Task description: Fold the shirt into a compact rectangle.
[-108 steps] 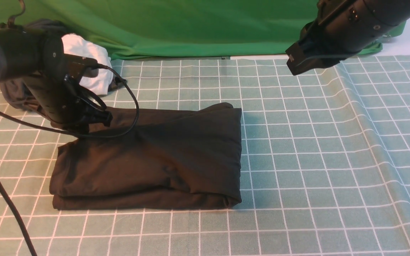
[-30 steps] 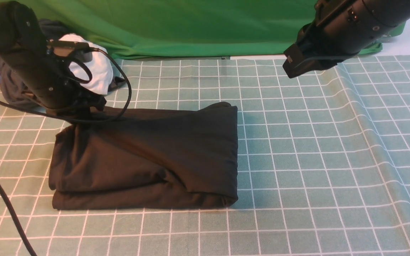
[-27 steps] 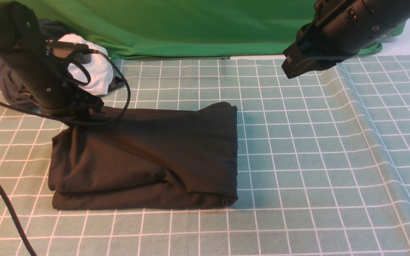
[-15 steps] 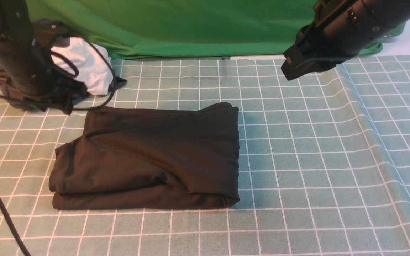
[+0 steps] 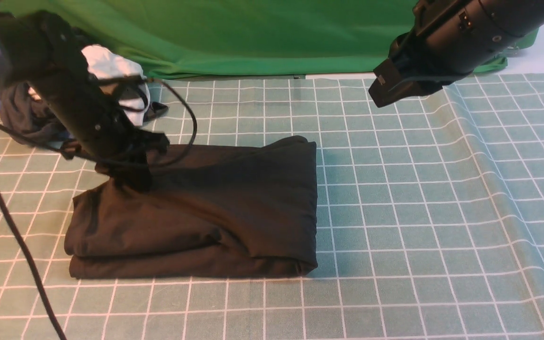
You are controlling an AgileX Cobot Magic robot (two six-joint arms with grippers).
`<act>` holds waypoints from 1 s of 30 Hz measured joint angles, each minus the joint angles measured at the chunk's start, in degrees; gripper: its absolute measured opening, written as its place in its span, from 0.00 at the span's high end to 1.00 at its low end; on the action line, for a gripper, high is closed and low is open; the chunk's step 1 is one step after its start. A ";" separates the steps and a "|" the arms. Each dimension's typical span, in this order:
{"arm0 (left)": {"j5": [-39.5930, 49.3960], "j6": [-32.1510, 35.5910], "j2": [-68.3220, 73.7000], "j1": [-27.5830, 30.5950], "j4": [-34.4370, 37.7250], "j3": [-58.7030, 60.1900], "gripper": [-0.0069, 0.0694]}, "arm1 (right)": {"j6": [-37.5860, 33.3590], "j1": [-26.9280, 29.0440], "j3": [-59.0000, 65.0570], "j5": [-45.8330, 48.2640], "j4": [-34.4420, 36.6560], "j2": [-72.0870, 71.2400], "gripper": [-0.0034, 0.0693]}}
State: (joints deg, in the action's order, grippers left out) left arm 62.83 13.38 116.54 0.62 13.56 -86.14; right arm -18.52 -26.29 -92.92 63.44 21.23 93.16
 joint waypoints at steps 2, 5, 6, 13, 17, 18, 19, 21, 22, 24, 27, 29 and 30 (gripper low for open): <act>0.55 -0.86 0.58 0.00 -3.14 0.00 0.89 | 0.00 0.00 0.00 0.05 -0.06 0.00 0.90; 1.13 -3.27 -0.38 0.00 -8.61 0.00 0.89 | -0.02 0.00 0.00 1.63 -0.11 0.00 0.90; 1.13 -3.64 -1.30 0.00 -9.16 0.00 0.89 | -0.02 0.00 0.00 2.20 -0.11 0.00 0.90; 3.62 -4.36 -14.05 0.00 -9.28 0.71 0.89 | -3.18 0.00 0.00 5.97 -0.22 0.00 0.89; 5.96 -5.22 -19.79 0.13 -9.15 4.48 0.89 | -3.41 0.00 0.00 6.02 -0.24 0.00 0.88; 5.94 -5.55 -21.80 0.19 -8.99 8.05 0.89 | -3.45 0.00 0.00 6.02 -0.18 0.00 0.88; 5.34 -5.55 -23.27 0.33 -8.99 10.61 0.89 | -3.45 0.00 0.00 6.02 -0.13 0.00 0.88; 3.98 -5.59 -24.98 0.46 -8.99 15.95 0.89 | -3.52 0.00 0.00 6.02 -0.05 0.00 0.87; 2.98 -5.59 -25.63 0.46 -8.99 18.50 0.89 | -3.52 0.00 0.00 6.02 -0.05 0.00 0.87; 0.40 -5.59 -26.24 0.46 -8.99 22.54 0.87 | -3.63 0.00 0.00 6.02 -0.05 0.00 0.87; -4.14 -5.76 -26.37 0.46 -8.99 26.69 0.81 | -3.82 0.00 0.00 6.03 -0.05 0.00 0.86; -8.25 -7.01 -26.37 0.46 -8.99 28.90 0.72 | -4.03 0.00 0.00 6.08 -0.05 0.00 0.86; -8.58 -7.19 -26.37 0.46 -8.99 29.05 0.71 | -4.07 0.00 0.00 6.09 -0.05 0.00 0.86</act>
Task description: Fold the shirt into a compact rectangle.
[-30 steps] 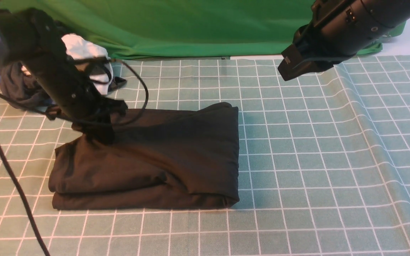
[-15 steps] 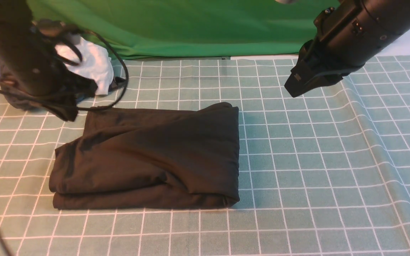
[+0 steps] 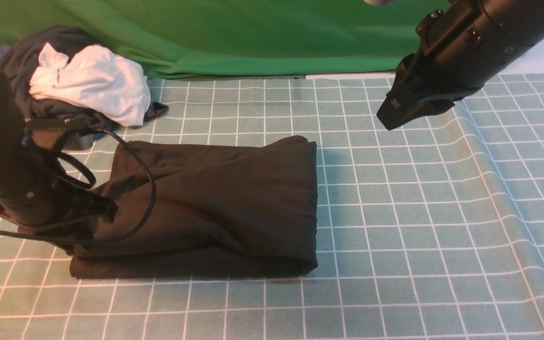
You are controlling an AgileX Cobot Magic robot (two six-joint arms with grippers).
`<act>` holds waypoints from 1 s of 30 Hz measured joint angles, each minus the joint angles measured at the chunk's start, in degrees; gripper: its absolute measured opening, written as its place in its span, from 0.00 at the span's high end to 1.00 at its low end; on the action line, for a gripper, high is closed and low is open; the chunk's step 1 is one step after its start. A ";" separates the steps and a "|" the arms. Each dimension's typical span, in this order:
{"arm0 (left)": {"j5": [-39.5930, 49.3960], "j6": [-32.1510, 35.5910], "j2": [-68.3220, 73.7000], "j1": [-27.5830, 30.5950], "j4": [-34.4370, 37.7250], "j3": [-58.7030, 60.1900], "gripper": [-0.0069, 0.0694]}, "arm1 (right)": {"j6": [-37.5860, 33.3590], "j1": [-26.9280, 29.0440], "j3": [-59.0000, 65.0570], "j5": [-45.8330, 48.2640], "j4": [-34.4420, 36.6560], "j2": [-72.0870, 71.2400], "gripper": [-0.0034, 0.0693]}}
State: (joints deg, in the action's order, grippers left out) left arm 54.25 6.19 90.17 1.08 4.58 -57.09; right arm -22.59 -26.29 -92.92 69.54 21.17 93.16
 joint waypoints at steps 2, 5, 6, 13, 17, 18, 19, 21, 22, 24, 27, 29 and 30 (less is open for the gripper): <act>-2.80 -1.73 0.00 0.00 0.00 1.22 0.60 | 0.00 0.00 0.00 0.05 0.00 0.00 0.86; -7.35 -5.36 0.00 0.00 -0.75 3.04 0.37 | -0.24 0.00 0.00 0.11 0.06 0.00 0.86; -8.27 -6.18 0.00 0.00 -1.05 3.52 0.32 | -0.24 0.00 0.00 0.11 0.06 0.00 0.86; -13.52 -10.28 0.00 0.00 -1.56 6.98 0.11 | -0.32 0.00 0.00 0.11 0.06 0.00 0.85; -13.90 -10.49 0.00 0.00 -1.50 7.01 0.33 | -0.40 -0.38 0.00 0.11 0.24 0.00 0.85; -13.90 -10.32 0.00 0.00 -1.50 7.01 0.40 | -0.45 -0.73 0.00 0.11 0.24 0.00 0.85; -13.90 -10.02 0.00 0.00 -1.50 7.01 0.48 | -0.58 -1.15 0.00 0.11 0.24 0.00 0.85; -13.90 -9.06 0.00 0.00 -1.45 7.01 0.63 | -0.75 -2.12 0.00 0.17 0.24 0.00 0.84; -13.84 -8.21 0.00 0.00 -1.39 7.01 0.75 | -1.01 -2.94 0.00 0.17 0.18 0.00 0.83; -13.79 -7.37 0.00 0.00 -1.40 7.01 0.82 | -1.44 -3.95 0.00 0.17 0.02 0.00 0.82; -13.22 -6.18 0.00 0.00 -1.82 6.96 0.88 | -1.87 -6.14 0.00 0.28 -0.88 0.06 0.76; -11.53 -6.18 -0.41 0.00 -2.78 6.33 0.88 | -1.87 -6.57 0.00 0.34 -1.92 0.10 0.69; -10.96 -5.87 -0.69 0.00 -2.93 6.14 0.88 | -1.87 -6.73 0.11 0.28 -2.16 0.23 0.66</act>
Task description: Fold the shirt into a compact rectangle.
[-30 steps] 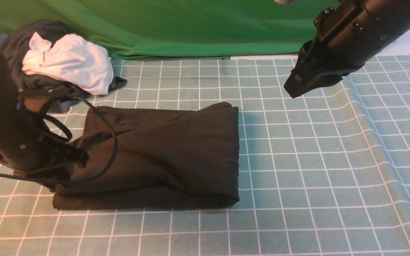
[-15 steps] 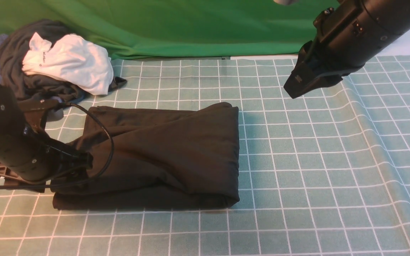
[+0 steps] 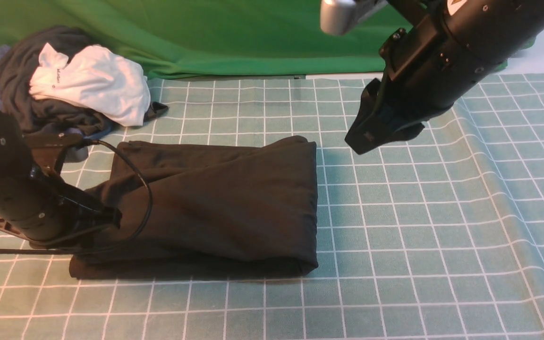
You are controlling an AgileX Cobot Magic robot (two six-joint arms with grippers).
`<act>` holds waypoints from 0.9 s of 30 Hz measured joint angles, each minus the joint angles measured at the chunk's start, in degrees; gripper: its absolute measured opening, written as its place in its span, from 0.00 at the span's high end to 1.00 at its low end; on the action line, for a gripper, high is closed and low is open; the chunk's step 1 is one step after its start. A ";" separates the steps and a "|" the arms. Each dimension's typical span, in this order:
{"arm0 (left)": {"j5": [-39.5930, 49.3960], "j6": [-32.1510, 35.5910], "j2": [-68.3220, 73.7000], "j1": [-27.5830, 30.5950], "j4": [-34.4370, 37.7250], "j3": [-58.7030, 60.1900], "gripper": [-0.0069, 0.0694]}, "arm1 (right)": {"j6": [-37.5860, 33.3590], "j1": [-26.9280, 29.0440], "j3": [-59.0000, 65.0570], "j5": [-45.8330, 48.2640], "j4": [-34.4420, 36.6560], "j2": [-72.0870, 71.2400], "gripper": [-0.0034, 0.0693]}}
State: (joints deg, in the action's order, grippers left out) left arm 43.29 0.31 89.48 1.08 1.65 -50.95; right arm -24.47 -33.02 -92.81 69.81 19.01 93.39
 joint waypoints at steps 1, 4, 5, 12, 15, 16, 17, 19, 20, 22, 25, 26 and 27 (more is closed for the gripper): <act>0.43 0.06 -0.32 0.00 -0.09 -0.26 0.88 | 0.00 -0.03 0.14 0.00 -0.15 0.04 0.63; 1.46 0.06 -1.51 0.00 -0.14 -0.37 0.88 | 0.00 -0.20 2.17 -0.12 -0.24 1.14 0.51; 1.84 0.06 -1.68 0.00 -0.14 -0.37 0.88 | 0.00 -0.27 3.02 -0.30 -0.31 1.59 0.49; 2.65 0.07 -1.86 0.00 -1.65 -0.37 0.88 | -0.06 -3.37 9.55 -4.82 -0.69 6.41 0.44; 2.65 0.07 -1.86 0.00 -2.88 -0.37 0.88 | -0.25 -5.15 10.02 -8.48 -0.63 8.49 0.44; 2.65 0.07 -1.86 0.00 -3.53 -0.37 0.88 | -0.24 -5.56 10.02 -9.59 -0.63 9.04 0.44; 2.65 0.07 -1.86 0.00 -3.71 -0.37 0.88 | -0.24 -5.88 10.02 -10.53 -0.63 9.53 0.44; 2.65 0.07 -1.86 0.00 -4.47 -0.37 0.88 | -0.24 -6.17 10.02 -11.85 -0.63 10.57 0.44; 2.80 0.07 -1.86 0.00 -4.58 -0.37 0.88 | -0.24 -6.28 10.02 -12.29 -0.63 11.24 0.44; 3.29 0.07 -1.86 0.00 -4.52 -0.37 0.88 | -0.24 -6.36 10.06 -12.66 -0.63 11.80 0.44; 4.46 0.07 -1.86 0.00 -4.33 -0.37 0.88 | -0.24 -6.36 10.06 -13.24 -0.63 11.95 0.44; 4.68 0.07 -1.86 0.00 -4.33 -0.37 0.88 | -0.24 -6.36 10.06 -13.35 -0.63 11.95 0.44; 5.36 -0.31 -1.86 0.00 -4.47 -0.37 0.86 | -0.24 -6.36 10.06 -13.93 -0.63 11.95 0.44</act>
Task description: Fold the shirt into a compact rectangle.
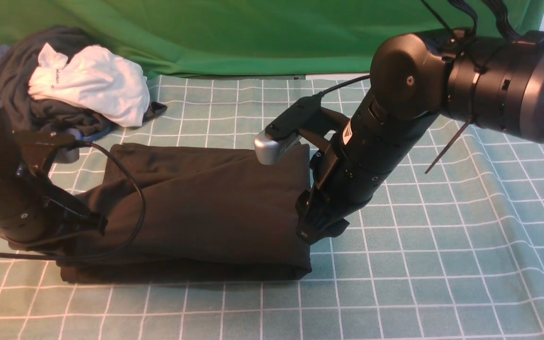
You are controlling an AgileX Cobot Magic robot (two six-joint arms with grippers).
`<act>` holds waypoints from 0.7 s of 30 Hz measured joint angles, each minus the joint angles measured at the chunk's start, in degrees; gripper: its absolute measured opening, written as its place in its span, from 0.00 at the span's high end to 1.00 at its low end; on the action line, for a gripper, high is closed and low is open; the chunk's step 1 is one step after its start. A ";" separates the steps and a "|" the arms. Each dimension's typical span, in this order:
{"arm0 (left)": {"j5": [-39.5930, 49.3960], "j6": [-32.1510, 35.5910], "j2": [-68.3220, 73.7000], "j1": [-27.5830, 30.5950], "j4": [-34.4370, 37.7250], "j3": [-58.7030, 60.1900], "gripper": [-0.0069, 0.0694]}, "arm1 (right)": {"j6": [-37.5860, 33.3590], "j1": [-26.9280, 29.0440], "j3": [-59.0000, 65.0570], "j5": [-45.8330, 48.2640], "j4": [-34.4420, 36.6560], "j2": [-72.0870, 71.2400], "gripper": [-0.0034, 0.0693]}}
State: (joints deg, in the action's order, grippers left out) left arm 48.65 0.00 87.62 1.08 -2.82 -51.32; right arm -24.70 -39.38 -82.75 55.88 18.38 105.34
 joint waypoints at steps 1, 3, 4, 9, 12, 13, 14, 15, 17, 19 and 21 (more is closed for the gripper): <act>0.13 0.00 0.00 0.00 -0.18 0.00 0.85 | 0.00 0.00 0.00 -0.26 0.00 0.00 0.44; 0.19 -0.80 0.00 0.00 -0.72 -0.02 0.82 | 0.00 0.00 0.00 -0.33 0.00 0.00 0.45; 0.26 -1.70 0.00 0.00 -1.50 -0.15 0.77 | 0.05 0.00 0.00 -0.39 -0.04 0.00 0.50; 3.50 -3.74 0.00 0.00 -2.52 -3.15 0.59 | 0.50 0.00 -1.61 1.68 -1.59 -0.05 0.74; 8.01 -4.03 0.00 0.00 -2.81 -6.78 0.49 | 3.08 0.00 -6.20 6.24 -4.91 -0.12 0.89; 9.73 -4.04 0.00 0.00 -2.81 -7.82 0.47 | 4.06 0.11 -8.01 7.84 -6.09 -0.32 0.91; 11.44 -4.09 0.00 0.00 -2.85 -9.13 0.46 | 4.90 0.40 -9.81 9.28 -6.93 -0.67 0.92; 13.15 -4.09 0.00 0.00 -2.90 -10.37 0.44 | 5.33 0.75 -11.17 10.35 -7.51 -1.11 0.92; 15.87 -4.09 -0.13 0.00 -2.93 -12.53 0.44 | 6.50 1.94 -14.02 12.09 -8.16 -2.95 0.92; 17.66 -4.09 -0.64 0.00 -2.87 -13.67 0.45 | 7.11 3.33 -15.58 12.53 -8.40 -5.34 0.92; 18.59 -3.62 -2.22 0.00 -2.25 -14.15 0.52 | 7.91 5.61 -16.59 12.72 -8.46 -9.84 0.92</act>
State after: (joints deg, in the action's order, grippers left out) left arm 67.24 -3.62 85.39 1.08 -5.07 -65.47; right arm -16.79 -33.77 -99.33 68.60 9.92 95.51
